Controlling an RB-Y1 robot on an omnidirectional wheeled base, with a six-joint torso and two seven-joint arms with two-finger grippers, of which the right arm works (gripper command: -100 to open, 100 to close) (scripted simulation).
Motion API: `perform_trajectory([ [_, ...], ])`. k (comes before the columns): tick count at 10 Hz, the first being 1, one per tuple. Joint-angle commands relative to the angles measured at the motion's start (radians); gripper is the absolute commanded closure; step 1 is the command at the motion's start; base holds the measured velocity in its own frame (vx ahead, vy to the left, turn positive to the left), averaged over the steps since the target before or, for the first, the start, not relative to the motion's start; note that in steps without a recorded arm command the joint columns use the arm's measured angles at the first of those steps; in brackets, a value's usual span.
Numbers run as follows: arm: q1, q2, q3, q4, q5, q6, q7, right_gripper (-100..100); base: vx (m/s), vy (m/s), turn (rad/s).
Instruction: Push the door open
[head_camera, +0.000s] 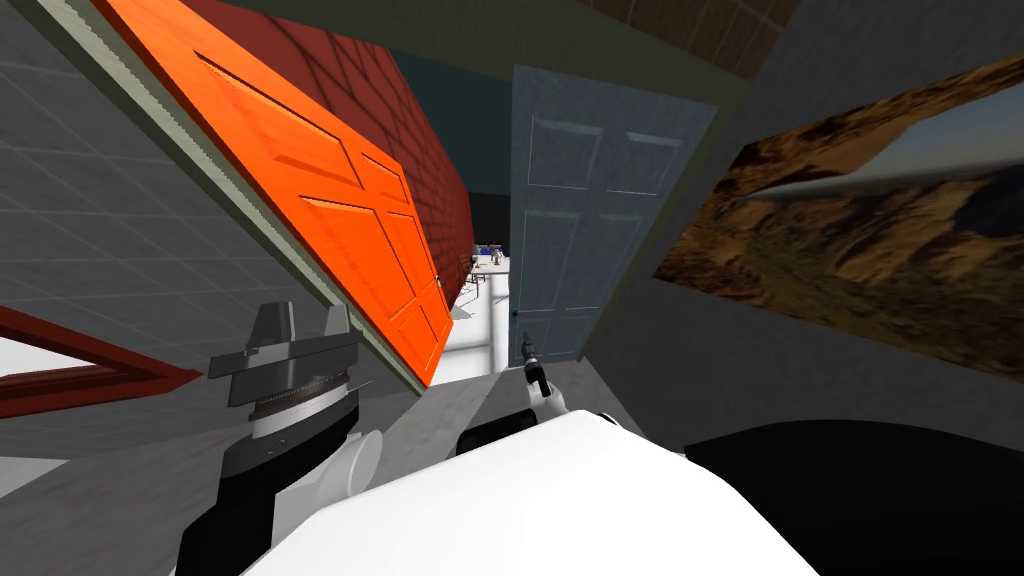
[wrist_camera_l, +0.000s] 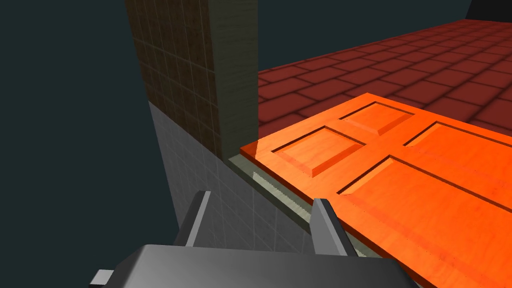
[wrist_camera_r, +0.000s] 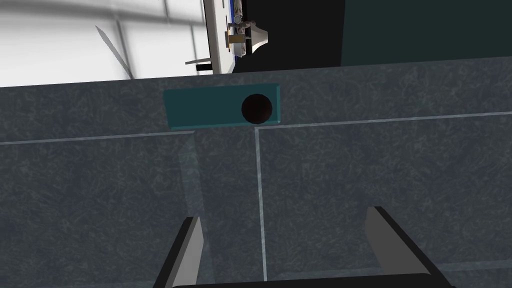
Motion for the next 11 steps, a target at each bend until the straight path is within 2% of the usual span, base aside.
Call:
perform_trajectory([
  [1, 0.0, 0.0, 0.0, 0.0, 0.0, 0.0, 0.0, -100, 0.029, -0.013, 0.009],
  [2, 0.0, -0.029, -0.002, 0.004, -0.001, -0.004, 0.0, -100, 0.11, -0.024, 0.022],
  [6, 0.0, -0.057, -0.007, 0.008, -0.004, -0.008, -0.001, -100, 0.176, 0.001, 0.023],
  [8, 0.001, -0.062, -0.01, 0.011, -0.006, -0.011, -0.002, -100, 0.194, -0.006, 0.026],
  [11, 0.002, -0.053, -0.014, 0.014, -0.008, -0.016, -0.003, -100, 0.198, -0.009, 0.025],
])
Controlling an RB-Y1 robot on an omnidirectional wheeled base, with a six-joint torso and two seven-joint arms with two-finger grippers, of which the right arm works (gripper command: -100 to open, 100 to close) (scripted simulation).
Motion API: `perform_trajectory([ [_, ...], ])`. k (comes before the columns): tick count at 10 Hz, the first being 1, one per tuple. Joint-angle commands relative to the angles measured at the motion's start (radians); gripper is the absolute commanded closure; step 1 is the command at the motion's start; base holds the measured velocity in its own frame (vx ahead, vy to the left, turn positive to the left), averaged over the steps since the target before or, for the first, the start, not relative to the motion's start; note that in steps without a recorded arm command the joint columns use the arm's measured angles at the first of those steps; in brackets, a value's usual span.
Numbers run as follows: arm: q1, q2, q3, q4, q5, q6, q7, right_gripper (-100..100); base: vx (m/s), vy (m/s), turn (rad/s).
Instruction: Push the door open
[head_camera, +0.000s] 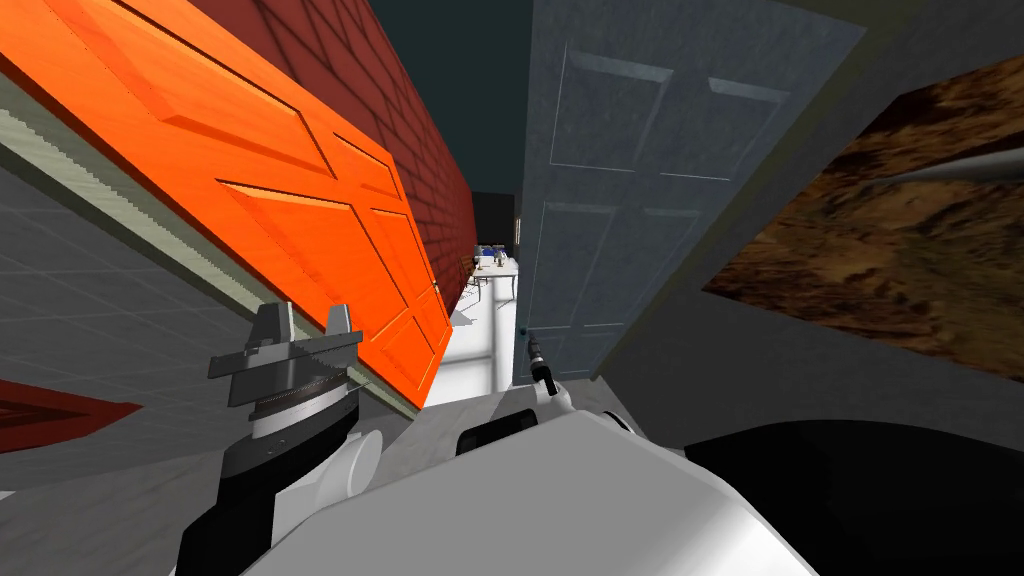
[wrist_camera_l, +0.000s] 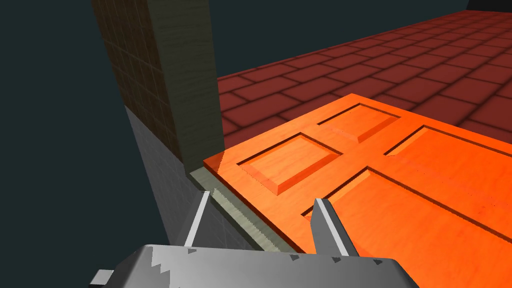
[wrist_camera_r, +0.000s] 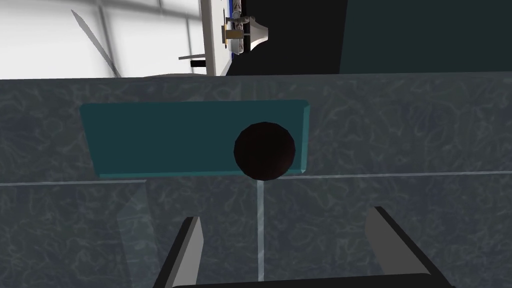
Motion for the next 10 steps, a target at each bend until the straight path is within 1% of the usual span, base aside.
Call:
perform_trajectory([
  [1, 0.002, 0.014, -0.002, 0.001, -0.001, -0.002, -0.001, -100, 0.211, -0.017, 0.028],
  [3, 0.002, 0.042, -0.005, 0.003, -0.003, -0.005, -0.002, -100, 0.21, -0.01, 0.014],
  [4, 0.004, 0.034, -0.005, 0.003, -0.003, -0.004, 0.001, -100, 0.083, 0.0, -0.009],
  [5, 0.004, 0.034, -0.005, 0.003, -0.003, -0.004, 0.001, 100, -0.018, 0.001, 0.01],
  [10, 0.004, 0.034, -0.005, 0.003, -0.003, -0.004, 0.001, 100, -0.013, 0.0, 0.002],
])
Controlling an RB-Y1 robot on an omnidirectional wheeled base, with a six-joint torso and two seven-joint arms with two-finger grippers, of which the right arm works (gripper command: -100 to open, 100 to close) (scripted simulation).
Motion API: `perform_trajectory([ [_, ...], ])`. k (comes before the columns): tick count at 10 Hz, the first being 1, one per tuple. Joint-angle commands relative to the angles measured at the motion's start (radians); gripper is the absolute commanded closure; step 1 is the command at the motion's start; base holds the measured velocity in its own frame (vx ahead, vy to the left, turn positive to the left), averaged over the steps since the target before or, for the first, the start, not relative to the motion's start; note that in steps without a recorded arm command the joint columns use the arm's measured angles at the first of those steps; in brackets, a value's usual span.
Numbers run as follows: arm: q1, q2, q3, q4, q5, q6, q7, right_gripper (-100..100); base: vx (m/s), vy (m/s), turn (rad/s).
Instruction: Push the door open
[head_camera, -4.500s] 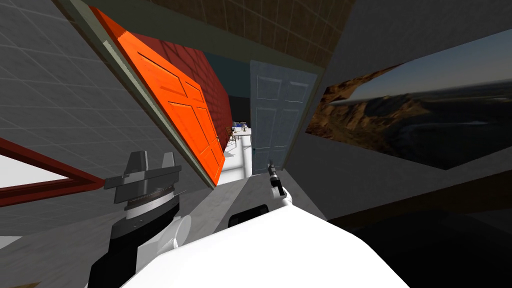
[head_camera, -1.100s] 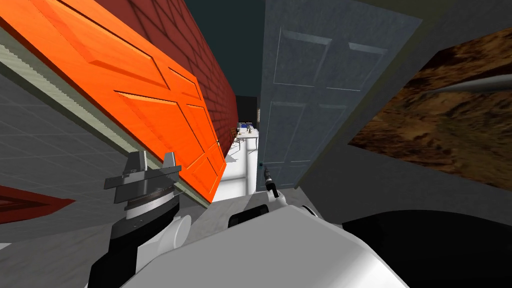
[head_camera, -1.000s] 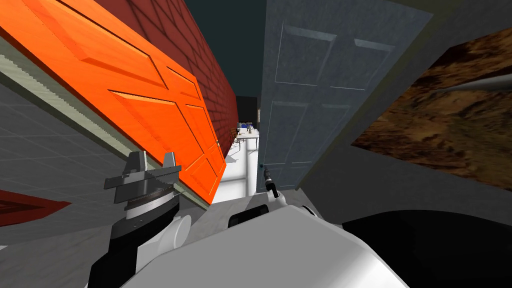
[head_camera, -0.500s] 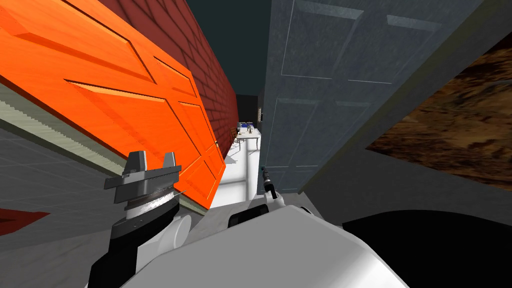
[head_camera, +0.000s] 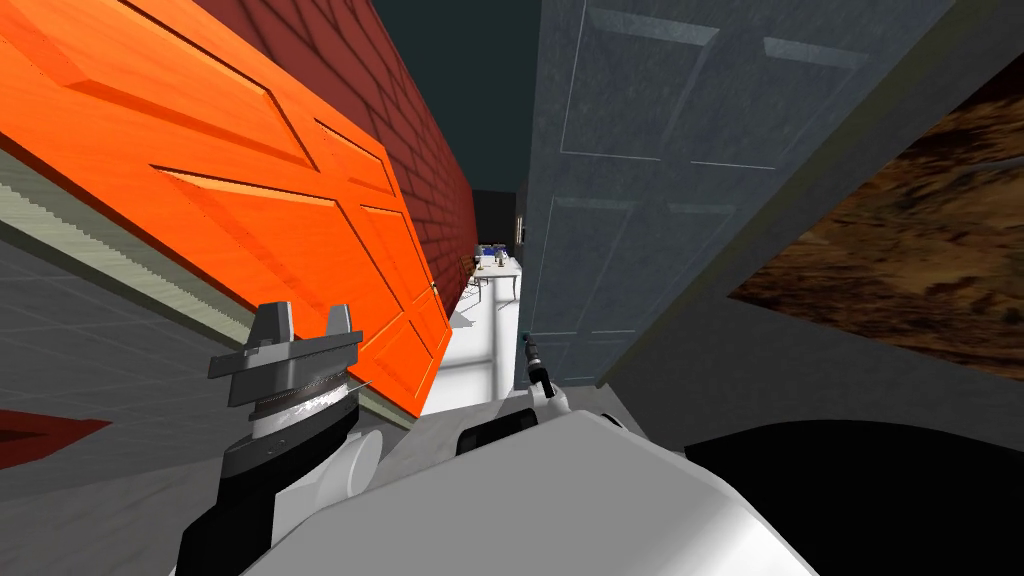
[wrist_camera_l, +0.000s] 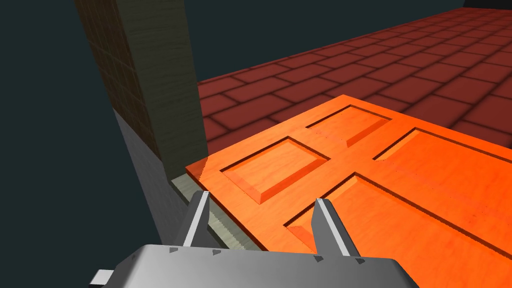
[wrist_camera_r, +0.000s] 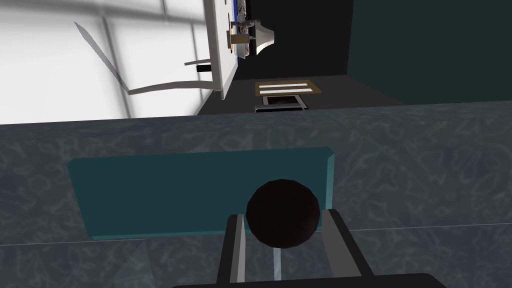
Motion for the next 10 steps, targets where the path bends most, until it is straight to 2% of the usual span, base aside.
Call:
perform_trajectory([
  [1, 0.0, -0.016, -0.011, 0.0, -0.007, 0.0, 0.003, 100, 0.106, 0.03, -0.024],
  [6, 0.0, -0.052, -0.048, 0.0, -0.03, 0.0, 0.013, 100, 0.184, 0.028, -0.037],
  [7, 0.0, -0.052, -0.048, -0.023, -0.03, 0.0, 0.013, 100, 0.142, 0.024, -0.03],
  [9, 0.0, -0.052, -0.048, 0.0, -0.03, 0.0, 0.013, 100, 0.028, 0.006, -0.001],
  [10, 0.0, -0.067, -0.068, 0.0, -0.043, 0.001, 0.018, 100, 0.091, 0.034, -0.107],
])
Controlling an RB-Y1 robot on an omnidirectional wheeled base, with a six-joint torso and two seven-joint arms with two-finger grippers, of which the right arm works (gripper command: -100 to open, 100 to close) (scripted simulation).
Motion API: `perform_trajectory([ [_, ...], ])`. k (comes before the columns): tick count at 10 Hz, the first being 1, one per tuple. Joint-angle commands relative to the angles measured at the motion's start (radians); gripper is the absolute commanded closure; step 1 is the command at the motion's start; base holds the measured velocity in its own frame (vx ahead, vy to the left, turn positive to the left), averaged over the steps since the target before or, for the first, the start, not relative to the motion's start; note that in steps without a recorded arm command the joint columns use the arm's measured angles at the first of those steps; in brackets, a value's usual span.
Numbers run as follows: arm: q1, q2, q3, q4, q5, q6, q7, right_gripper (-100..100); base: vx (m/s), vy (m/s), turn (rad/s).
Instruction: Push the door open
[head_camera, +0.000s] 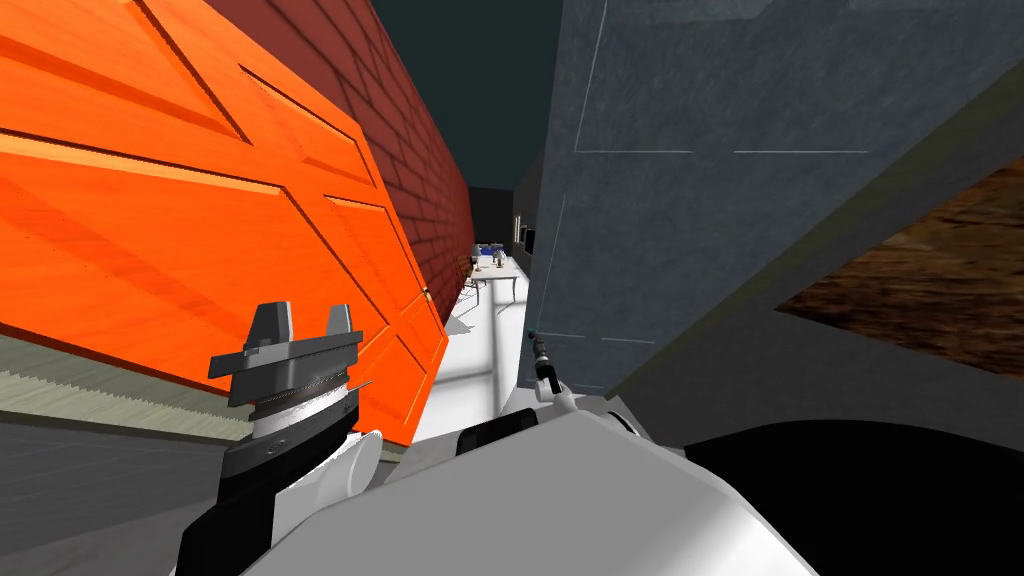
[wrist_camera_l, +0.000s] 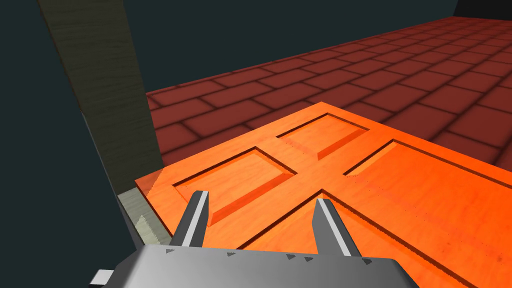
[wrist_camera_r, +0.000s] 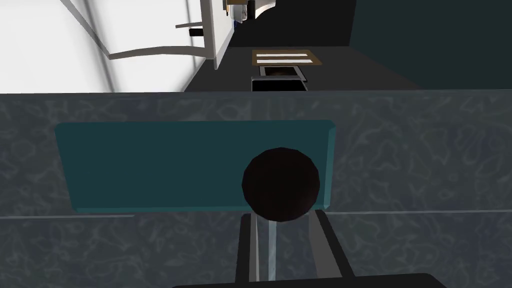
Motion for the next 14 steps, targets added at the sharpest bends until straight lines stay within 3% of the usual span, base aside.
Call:
perform_trajectory([
  [1, 0.005, -0.019, -0.018, 0.004, -0.011, -0.002, 0.001, 100, 0.171, 0.036, -0.114],
  [2, 0.007, -0.011, -0.019, -0.017, -0.015, 0.014, 0.01, -100, -0.042, 0.078, -0.094],
  [5, 0.009, -0.001, -0.029, -0.022, -0.025, 0.017, 0.014, -100, -0.196, 0.131, -0.06],
  [8, 0.011, 0.033, -0.039, -0.027, -0.037, 0.02, 0.019, -100, -0.187, 0.167, -0.062],
  [9, 0.02, 0.028, -0.036, -0.045, -0.034, 0.026, 0.021, -100, -0.088, 0.073, -0.018],
  [10, 0.026, 0.008, -0.038, -0.047, -0.036, 0.022, 0.022, -100, 0.128, 0.0, 0.035],
  [14, 0.032, -0.005, -0.042, -0.043, -0.039, 0.008, 0.021, -100, 0.197, -0.052, 0.033],
])
